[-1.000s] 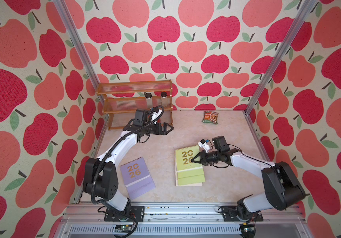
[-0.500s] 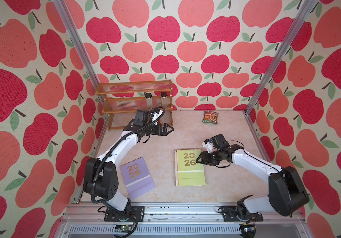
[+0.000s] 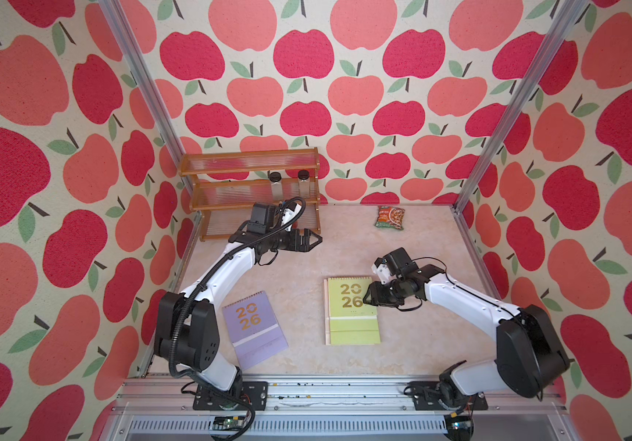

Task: Stack the calendars
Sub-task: Place the calendar at the calendar.

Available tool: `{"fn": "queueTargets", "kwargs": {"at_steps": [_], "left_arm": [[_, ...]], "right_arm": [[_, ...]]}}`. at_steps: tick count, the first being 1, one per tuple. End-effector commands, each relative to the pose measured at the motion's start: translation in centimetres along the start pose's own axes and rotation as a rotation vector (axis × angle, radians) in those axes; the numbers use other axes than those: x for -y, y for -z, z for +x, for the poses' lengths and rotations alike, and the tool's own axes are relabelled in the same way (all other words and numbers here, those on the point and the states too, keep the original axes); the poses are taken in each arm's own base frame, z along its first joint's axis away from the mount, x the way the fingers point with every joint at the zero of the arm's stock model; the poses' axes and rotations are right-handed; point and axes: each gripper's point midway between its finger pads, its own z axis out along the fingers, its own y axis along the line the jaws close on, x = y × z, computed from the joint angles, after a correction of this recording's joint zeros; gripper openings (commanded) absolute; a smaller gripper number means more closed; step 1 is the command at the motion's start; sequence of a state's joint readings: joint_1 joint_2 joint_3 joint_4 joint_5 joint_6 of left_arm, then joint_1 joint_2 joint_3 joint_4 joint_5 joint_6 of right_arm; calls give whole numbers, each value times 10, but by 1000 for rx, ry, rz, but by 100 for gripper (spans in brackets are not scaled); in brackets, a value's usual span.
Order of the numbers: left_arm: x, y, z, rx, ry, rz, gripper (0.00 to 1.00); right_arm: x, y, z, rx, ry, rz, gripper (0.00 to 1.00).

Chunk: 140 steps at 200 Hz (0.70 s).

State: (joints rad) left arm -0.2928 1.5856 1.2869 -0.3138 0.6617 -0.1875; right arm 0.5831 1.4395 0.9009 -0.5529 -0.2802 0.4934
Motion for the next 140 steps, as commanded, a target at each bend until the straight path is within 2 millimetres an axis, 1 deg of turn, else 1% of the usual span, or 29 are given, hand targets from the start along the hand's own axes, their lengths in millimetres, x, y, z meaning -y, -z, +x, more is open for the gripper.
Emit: {"fn": "queueTargets", "kwargs": {"at_steps": [1,37,77,101,140], "left_arm": [[-5,-7,15,-49,12,-4,100],[-7,-7,18,-55,19,-8,100],[-6,-7,17,-55,18,-8,100],[-6,-7,18,-56,19,-8,100],[-6,-7,18,-56,19,-7,100]], "right_arm": [[-8,3,-5,5,29,-1,49],[-12,1,-5,-1,44,-2,48],[-11,2,-4,-4,33,8,48],[-6,3,3,-14,12,30,48],[-2,1,21,-38,-14,39,49]]}}
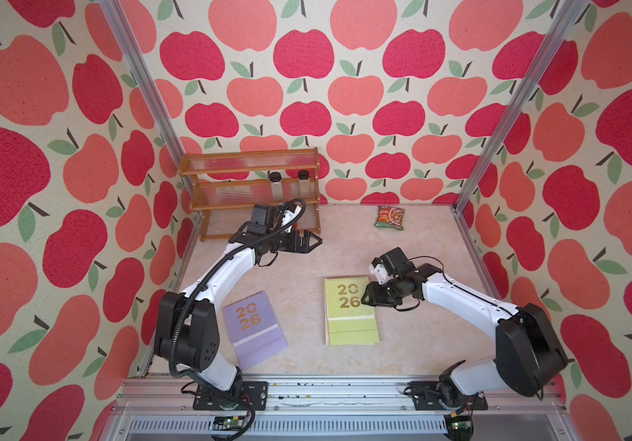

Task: Stack the calendars
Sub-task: Place the calendar at the calendar.

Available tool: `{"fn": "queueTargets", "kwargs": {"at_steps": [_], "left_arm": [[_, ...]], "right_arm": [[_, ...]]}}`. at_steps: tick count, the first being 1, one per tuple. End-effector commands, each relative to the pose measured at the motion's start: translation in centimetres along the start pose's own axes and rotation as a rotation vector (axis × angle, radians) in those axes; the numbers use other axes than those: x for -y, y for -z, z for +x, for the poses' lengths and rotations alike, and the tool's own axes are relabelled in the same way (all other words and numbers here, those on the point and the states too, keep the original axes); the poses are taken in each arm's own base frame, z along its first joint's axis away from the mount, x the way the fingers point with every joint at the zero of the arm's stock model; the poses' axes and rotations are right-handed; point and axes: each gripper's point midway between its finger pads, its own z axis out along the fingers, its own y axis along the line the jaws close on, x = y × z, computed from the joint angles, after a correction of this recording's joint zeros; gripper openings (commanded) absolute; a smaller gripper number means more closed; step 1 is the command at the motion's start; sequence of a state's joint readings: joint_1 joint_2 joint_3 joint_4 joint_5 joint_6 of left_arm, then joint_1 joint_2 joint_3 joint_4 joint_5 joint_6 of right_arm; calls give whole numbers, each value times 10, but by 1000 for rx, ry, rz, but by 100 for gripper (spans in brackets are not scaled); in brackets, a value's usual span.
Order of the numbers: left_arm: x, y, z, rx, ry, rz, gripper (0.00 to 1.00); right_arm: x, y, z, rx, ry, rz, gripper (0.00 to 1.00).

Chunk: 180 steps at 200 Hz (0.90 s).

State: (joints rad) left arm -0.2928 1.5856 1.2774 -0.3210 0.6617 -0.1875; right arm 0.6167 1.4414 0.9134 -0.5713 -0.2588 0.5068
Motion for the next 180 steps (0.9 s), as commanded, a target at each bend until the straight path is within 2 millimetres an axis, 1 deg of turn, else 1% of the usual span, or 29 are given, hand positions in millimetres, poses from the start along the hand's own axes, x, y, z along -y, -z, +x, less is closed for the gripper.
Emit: {"fn": "queueTargets", "kwargs": {"at_steps": [1,44,94,131,148,169,180], "left_arm": [[-4,-6,13,-43,9,-4,100],[-4,-7,14,-45,11,-2,100],[-3,-7,14,-46,9,0,100],[-4,-7,15,-49,11,-8,100],[-6,-6,15,-47,16,-21,100],[-9,-5,16,-48,27,-37,100],[-10,-4,18,-53,35,-39,100]], "right_arm": [[4,1,17,-26,-28,25,49],[-1,-3,29,-45,-32,24,48],[-7,-2,29,-35,-24,25,47],[1,1,29,-32,-27,70,47],[5,7,26,-16,-20,93,49],[7,16,19,12,6,129,55],[7,20,15,26,18,142,60]]}}
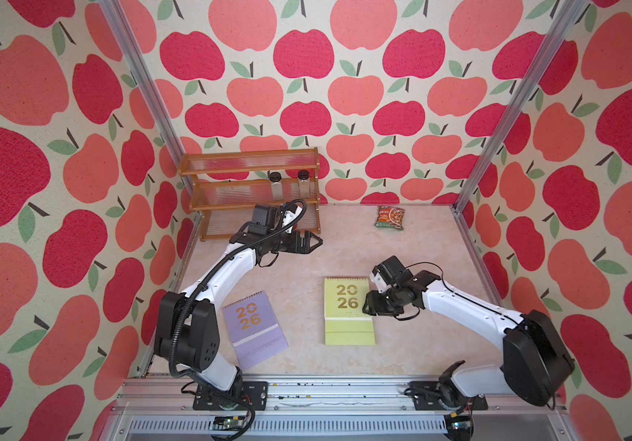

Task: Stack the calendars
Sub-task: Place the calendar at the calendar, then pick up the calendar at the center of the board.

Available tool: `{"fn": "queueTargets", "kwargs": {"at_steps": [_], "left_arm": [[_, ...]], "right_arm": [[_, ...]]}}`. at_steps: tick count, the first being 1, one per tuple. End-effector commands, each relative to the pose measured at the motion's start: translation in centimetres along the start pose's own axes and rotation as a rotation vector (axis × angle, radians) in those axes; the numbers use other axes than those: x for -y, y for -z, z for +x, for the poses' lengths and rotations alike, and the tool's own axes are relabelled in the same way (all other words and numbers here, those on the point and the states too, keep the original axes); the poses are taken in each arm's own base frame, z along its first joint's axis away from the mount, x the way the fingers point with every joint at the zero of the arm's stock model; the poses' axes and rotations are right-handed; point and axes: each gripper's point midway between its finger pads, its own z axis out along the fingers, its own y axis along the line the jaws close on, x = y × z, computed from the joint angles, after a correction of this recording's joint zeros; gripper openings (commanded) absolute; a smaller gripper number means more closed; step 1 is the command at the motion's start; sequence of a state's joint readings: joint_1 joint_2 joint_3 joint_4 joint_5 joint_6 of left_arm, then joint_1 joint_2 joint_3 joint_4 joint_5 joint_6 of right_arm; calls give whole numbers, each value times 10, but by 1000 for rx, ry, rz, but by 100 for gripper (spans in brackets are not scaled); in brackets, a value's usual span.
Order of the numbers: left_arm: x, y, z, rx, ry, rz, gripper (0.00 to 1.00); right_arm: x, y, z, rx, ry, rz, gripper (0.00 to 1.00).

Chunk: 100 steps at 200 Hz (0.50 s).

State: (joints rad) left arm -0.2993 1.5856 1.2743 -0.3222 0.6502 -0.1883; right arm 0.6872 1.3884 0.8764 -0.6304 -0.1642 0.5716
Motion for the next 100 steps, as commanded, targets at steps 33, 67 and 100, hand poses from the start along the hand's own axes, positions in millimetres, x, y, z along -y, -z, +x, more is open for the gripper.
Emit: {"fn": "queueTargets", "kwargs": {"at_steps": [33,67,100], "left_arm": [[-23,13,24,-23,102,-94,100],[-57,58,37,53,253,-246,100],[-77,102,76,59,405,-418,100]], "right_arm": [[-12,35,-31,133,117,46,71],[-56,54,-69,223,266,20,78],[-106,48,-95,253,381,-40,79]]}}
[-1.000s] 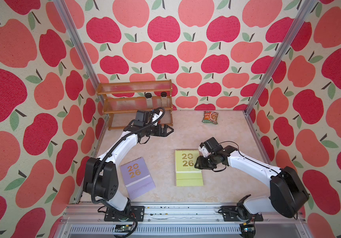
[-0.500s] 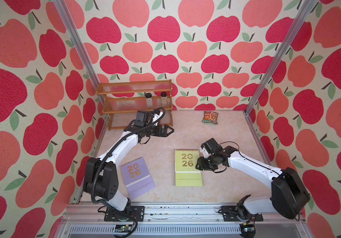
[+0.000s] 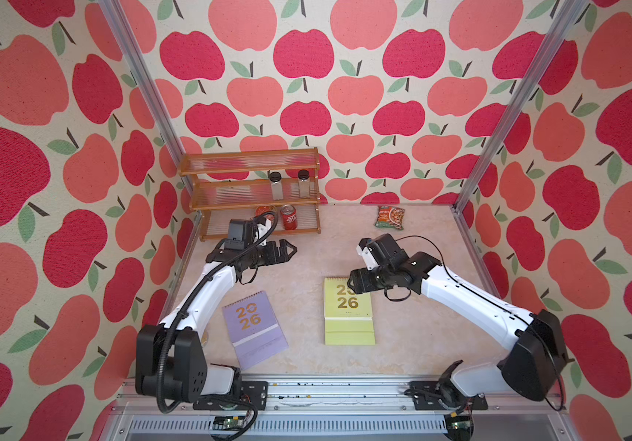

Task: Stack the calendars
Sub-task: Pick up the calendar at the center of the board.

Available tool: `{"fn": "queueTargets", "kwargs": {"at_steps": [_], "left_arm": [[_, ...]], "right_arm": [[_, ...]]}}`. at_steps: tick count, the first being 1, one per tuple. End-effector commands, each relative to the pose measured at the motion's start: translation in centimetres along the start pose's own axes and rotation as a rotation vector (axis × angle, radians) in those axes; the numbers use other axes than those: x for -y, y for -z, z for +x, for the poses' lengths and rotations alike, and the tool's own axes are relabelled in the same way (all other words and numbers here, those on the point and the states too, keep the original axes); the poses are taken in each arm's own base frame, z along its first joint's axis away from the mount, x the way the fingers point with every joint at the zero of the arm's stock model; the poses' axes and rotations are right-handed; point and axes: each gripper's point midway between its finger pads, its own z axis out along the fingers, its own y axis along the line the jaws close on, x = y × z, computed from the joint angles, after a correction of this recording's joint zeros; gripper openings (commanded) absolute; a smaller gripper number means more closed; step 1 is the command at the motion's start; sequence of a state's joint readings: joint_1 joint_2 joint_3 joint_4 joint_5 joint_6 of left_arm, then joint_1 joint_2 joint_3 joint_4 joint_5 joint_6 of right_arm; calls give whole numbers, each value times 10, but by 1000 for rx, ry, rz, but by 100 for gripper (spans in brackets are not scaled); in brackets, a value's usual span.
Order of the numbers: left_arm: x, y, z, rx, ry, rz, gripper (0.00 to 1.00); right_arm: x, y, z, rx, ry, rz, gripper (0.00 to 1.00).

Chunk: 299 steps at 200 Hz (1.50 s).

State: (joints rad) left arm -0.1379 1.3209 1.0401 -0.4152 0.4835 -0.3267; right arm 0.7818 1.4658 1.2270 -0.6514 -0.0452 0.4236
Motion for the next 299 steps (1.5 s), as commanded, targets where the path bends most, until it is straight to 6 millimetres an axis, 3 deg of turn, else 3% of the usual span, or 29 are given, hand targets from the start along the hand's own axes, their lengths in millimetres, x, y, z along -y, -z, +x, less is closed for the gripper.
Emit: {"fn": "queueTargets", "kwargs": {"at_steps": [1,40,66,96,143,162,214,240,299], "left_arm": [[-31,25,26,-20,135,-157,100],[-62,64,61,6,319,-285,100],[-81,77,81,20,454,-345,100],[-101,81,111,10,615,-385,100],[-126,73,151,-72,715,-497,100],[-139,74,163,-116,744,-587,99],[-165,87,173,-153,745,-777,99],[-175,78,184,-211,751,-816,99],[-181,58,184,-218,761,-777,99]], "right_arm": [[-23,-15,-19,9,109,-22,79],[-75,-47,-36,-13,204,-113,80],[-102,-66,-40,-24,248,-158,80],[-127,-85,-41,-37,262,-216,80],[-153,-105,-36,-71,261,-295,80],[-163,-115,-31,-95,261,-322,80],[-181,-131,-17,-133,231,-387,79],[-185,-138,-12,-146,214,-406,79],[-185,-154,-4,-178,185,-424,79]]}}
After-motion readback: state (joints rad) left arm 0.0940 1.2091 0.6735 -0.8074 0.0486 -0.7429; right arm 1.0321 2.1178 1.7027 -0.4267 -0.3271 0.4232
